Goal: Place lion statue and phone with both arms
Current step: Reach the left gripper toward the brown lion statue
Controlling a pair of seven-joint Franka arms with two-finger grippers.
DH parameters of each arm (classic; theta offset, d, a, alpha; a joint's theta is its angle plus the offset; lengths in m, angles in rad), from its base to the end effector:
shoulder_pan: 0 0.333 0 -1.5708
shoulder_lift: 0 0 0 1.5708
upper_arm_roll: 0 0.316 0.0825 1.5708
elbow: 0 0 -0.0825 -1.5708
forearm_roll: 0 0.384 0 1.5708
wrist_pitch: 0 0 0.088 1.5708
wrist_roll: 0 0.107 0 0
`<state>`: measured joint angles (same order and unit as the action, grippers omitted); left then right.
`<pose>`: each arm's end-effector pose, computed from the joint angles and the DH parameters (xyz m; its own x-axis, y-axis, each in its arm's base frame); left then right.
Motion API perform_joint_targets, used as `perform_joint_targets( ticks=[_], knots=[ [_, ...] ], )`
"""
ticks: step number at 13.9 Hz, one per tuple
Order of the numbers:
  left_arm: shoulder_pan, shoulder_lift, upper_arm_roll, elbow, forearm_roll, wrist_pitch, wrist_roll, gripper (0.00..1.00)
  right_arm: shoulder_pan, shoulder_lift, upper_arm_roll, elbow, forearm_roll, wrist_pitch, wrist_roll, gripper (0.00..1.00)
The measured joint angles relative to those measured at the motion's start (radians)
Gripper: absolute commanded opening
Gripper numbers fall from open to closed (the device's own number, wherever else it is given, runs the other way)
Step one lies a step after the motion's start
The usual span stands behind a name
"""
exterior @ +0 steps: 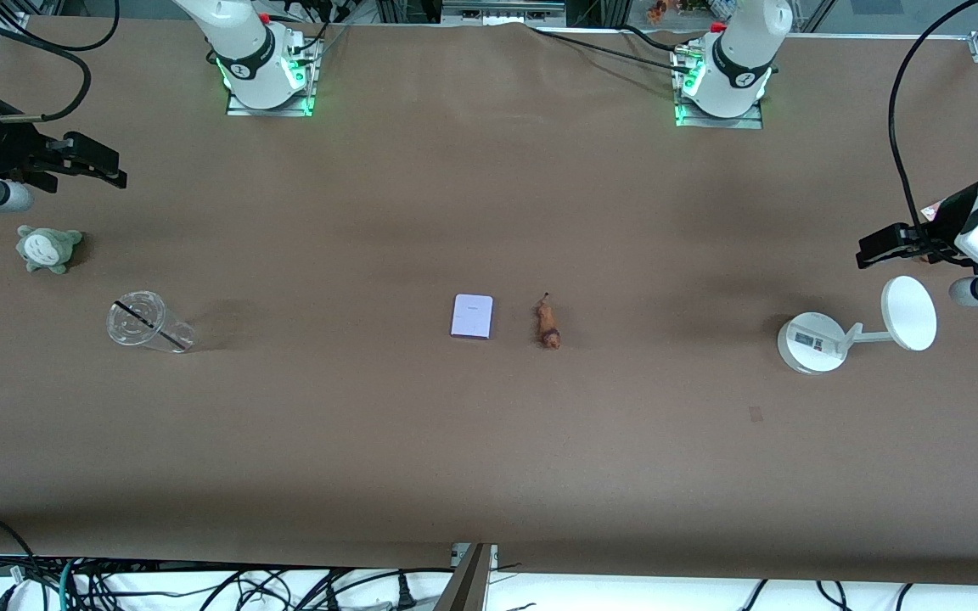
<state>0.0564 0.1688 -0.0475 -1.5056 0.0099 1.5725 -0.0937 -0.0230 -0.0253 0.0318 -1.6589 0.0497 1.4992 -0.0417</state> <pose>0.6015 0.0086 0.5577 0.9896 0.1022 -0.1009 0.1016 -0.9948 -0.0114 0.5357 0.0105 0.5915 0.9898 0.0538 -0.1318 0.0470 -0.9974 -0.0543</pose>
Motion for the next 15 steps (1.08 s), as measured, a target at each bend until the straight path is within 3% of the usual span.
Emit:
perform_joint_targets(
  ticks=[15],
  knots=[
    [-0.009, 0.009, -0.016, 0.000, -0.023, 0.000, -0.004, 1.00, 0.002, 0.016, 0.003, 0.000, -0.005, 0.001, 0.000, 1.00]
  ],
)
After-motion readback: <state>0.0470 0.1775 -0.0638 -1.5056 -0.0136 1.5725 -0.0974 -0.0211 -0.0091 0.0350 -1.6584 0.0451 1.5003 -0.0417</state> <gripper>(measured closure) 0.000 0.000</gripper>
